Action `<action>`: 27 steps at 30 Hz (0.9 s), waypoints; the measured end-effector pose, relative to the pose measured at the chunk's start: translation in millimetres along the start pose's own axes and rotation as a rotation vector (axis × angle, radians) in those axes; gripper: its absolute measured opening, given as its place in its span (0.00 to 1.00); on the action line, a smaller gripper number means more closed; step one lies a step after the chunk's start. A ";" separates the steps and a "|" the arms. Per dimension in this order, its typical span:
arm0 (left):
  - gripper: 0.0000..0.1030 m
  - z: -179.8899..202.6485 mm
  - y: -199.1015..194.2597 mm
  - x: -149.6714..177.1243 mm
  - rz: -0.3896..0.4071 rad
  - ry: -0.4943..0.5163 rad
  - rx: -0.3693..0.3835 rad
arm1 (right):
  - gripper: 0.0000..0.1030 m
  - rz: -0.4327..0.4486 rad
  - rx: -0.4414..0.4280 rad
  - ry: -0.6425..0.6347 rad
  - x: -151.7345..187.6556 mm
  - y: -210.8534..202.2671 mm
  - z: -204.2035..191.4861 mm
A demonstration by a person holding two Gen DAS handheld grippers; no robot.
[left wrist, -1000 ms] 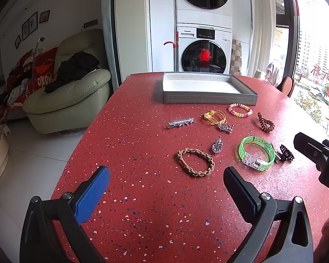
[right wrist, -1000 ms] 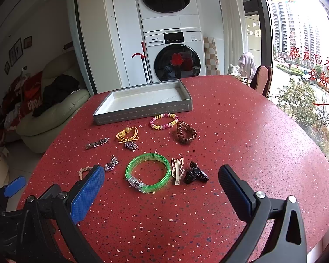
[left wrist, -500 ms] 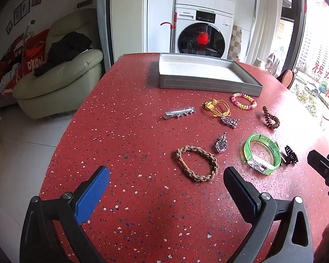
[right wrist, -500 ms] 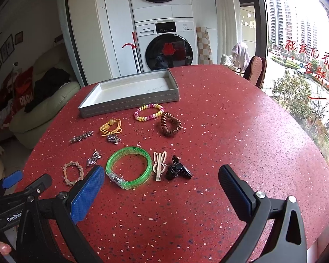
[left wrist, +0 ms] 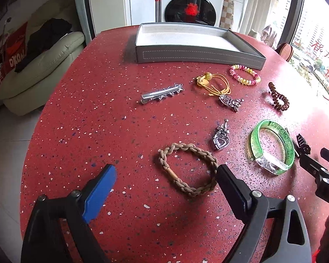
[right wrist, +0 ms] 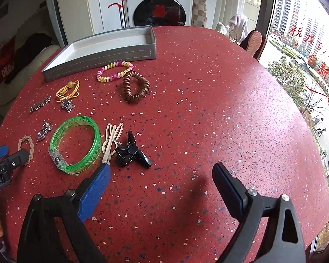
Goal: Organize jewelry
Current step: 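Grasp the braided rope bracelet with the left tool while the right tool grasps the black claw clip, then carry both into the gray tray, opening the right tool then the left tool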
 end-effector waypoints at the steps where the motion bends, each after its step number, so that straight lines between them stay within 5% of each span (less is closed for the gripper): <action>1: 1.00 0.5 0.3 -1.2 0.000 0.004 0.000 | 0.89 -0.003 0.000 -0.013 -0.7 4.2 -3.7; 6: 0.88 1.9 0.1 -6.3 0.015 0.018 0.029 | 0.75 -0.008 -0.024 -0.047 -4.2 11.5 -16.5; 9: 0.63 3.4 -2.8 -8.9 0.037 0.037 0.061 | 0.58 -0.005 -0.035 -0.060 -5.5 10.4 -21.3; 10: 0.45 4.2 -2.9 -10.1 0.039 0.045 0.064 | 0.53 -0.005 -0.039 -0.062 -5.3 9.5 -22.2; 12: 0.25 5.3 -1.2 -11.4 0.038 0.073 0.055 | 0.32 -0.005 -0.041 -0.058 -6.5 8.5 -23.4; 17: 0.23 -6.8 -1.6 -12.2 0.040 0.023 0.184 | 0.24 -0.015 -0.068 -0.007 -9.2 4.1 -17.0; 27: 0.23 -21.5 -25.8 -30.5 0.094 0.018 0.239 | 0.24 -0.004 -0.152 0.046 -30.6 -17.4 -15.2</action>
Point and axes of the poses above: each gripper's, at about its wrist camera, not at the fingertips, and y roughly the way its jaws point, z to its right, x to its underside, the point moved 1 cm from there along y, roughly the way its jaws point, and after that the axes turned 14 degrees about y, right-handed, at the moved point
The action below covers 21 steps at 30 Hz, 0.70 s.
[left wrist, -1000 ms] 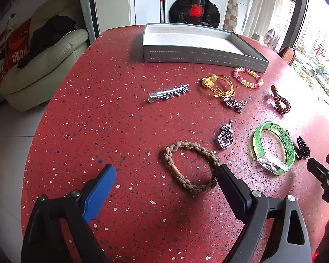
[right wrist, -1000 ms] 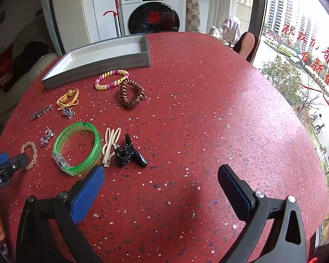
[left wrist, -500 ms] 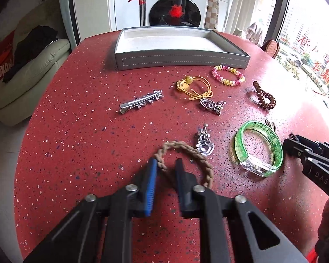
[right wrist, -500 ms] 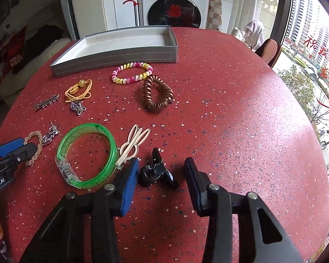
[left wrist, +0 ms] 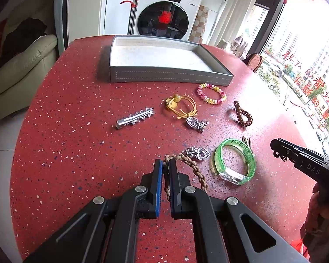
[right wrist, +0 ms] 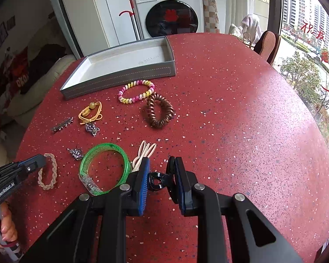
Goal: Organize jewelry
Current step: 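Carry both into the gray tray, opening the right tool then the left tool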
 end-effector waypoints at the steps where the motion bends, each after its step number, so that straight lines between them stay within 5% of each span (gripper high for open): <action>1: 0.23 -0.9 -3.4 -5.7 0.010 -0.002 0.006 | 0.24 0.004 -0.010 0.001 -4.9 -2.0 -2.4; 7: 0.23 -15.6 -17.1 -55.2 0.071 -0.024 0.037 | 0.24 0.019 -0.072 -0.008 -45.0 -5.3 -25.2; 12: 0.23 -35.8 -14.8 -110.3 0.127 -0.010 -0.017 | 0.24 0.035 -0.105 -0.051 -90.4 3.9 -54.0; 21: 0.23 -73.6 40.4 -193.8 0.150 0.011 -0.117 | 0.24 0.014 -0.138 -0.036 -173.2 62.4 -87.9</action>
Point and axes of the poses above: each gripper's, at about its wrist camera, not at the fingertips, and y roughly the way its jaws point, z to its right, x to its underside, the point moved 1 cm from there along y, roughly the way its jaws point, and after that the axes turned 14 degrees about y, right-handed, at the moved point
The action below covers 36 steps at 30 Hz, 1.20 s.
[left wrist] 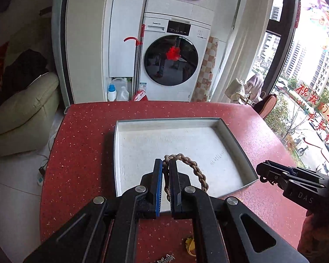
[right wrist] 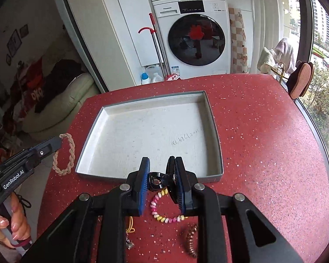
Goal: Organize jewelry
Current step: 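Carry both into the gray tray, opening the right tool then the left tool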
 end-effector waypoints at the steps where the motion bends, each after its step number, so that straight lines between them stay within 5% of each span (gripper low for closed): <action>1: 0.23 -3.8 11.7 -2.6 -0.008 -0.001 -0.009 | 0.24 -0.004 0.002 0.003 -6.9 9.4 -0.3; 9: 0.23 -12.4 99.6 2.0 -0.120 0.031 -0.053 | 0.24 -0.051 0.052 0.042 -38.5 88.0 9.5; 18: 0.23 -3.0 137.4 20.8 -0.202 0.087 -0.093 | 0.24 -0.095 0.138 0.005 -26.6 136.7 20.0; 22: 0.24 -2.3 140.9 26.8 -0.211 0.093 -0.128 | 0.29 -0.077 0.155 -0.038 -21.8 135.9 16.6; 24: 0.24 -2.5 139.4 27.4 -0.215 0.087 -0.127 | 0.54 -0.084 0.149 -0.036 -21.9 133.9 15.0; 26: 0.24 -3.3 136.4 27.3 -0.207 0.077 -0.119 | 0.62 -0.071 0.132 -0.013 -24.2 127.3 16.2; 36: 0.24 -5.9 127.7 27.2 -0.202 0.054 -0.118 | 0.64 -0.016 0.064 0.051 -22.4 82.6 18.2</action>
Point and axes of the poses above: each gripper's, at about its wrist camera, not at the fingertips, and y roughly the way its jaws point, z to its right, x to its underside, the point moved 1 cm from there along y, roughly the way its jaws point, and after that the axes turned 14 degrees about y, right-handed, at the moved point
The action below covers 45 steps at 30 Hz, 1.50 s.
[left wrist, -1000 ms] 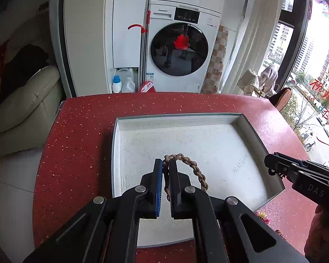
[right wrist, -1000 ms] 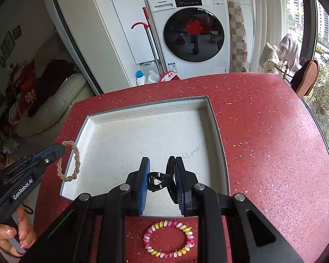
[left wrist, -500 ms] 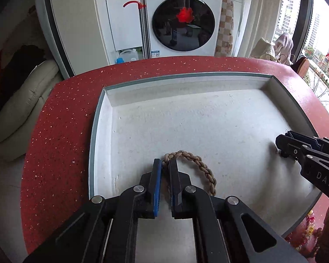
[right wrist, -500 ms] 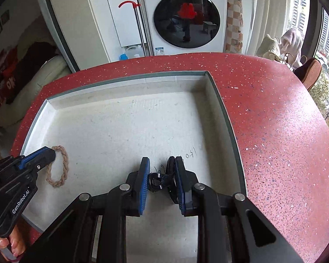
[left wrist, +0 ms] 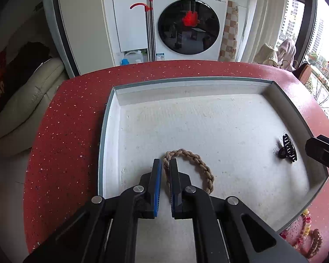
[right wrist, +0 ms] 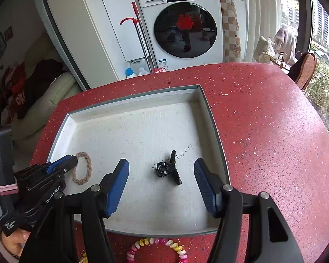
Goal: Organize jewelry
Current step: 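Carry both into the gray tray, opening the right tool then the left tool, then grasp the silver spiked barrette with the left tool while the right tool grasps the green bangle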
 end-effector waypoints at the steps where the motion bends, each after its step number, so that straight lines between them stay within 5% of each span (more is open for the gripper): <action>1: 0.24 0.2 -3.6 -0.2 0.009 0.001 0.002 | 0.64 0.003 -0.004 0.004 0.5 -3.8 -0.2; 7: 0.24 -1.0 -34.2 -1.0 0.072 -0.007 0.023 | 0.64 0.010 -0.038 0.031 6.5 -26.8 4.6; 8: 0.31 -1.5 -39.5 -0.1 0.079 -0.011 0.032 | 0.64 0.012 -0.043 0.038 8.1 -30.9 5.4; 9: 0.81 -2.1 -45.0 1.3 0.085 -0.015 0.043 | 0.64 0.013 -0.048 0.041 10.0 -35.0 5.6; 10: 1.00 -3.3 -50.8 3.0 0.081 -0.025 0.037 | 0.64 0.013 -0.052 0.043 11.9 -39.3 5.5; 19: 1.00 -6.0 -119.4 35.5 0.182 0.013 0.007 | 0.80 0.039 -0.133 0.053 43.7 -86.3 3.1; 21: 1.00 -8.2 -129.4 48.1 0.180 0.005 0.006 | 0.99 0.063 -0.146 0.055 53.2 -97.5 2.5; 29: 1.00 1.2 -153.2 99.0 0.183 0.021 -0.036 | 1.00 0.080 -0.205 0.075 95.1 -129.6 -2.4; 37: 1.00 17.1 -142.2 151.7 0.096 0.041 0.042 | 1.00 0.002 -0.149 0.074 136.4 -140.1 7.7; 45: 1.00 27.9 -133.4 181.4 0.052 0.093 0.016 | 1.00 -0.060 -0.030 0.094 189.4 -137.2 39.7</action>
Point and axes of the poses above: each gripper's, at about its wrist camera, not at the fingertips, and y roughly the way its jaws point, z to its right, x to its underside, the point moved 1 cm from there along y, roughly the way its jaws point, and after that the axes turned 14 degrees about y, right-handed, at the moved point
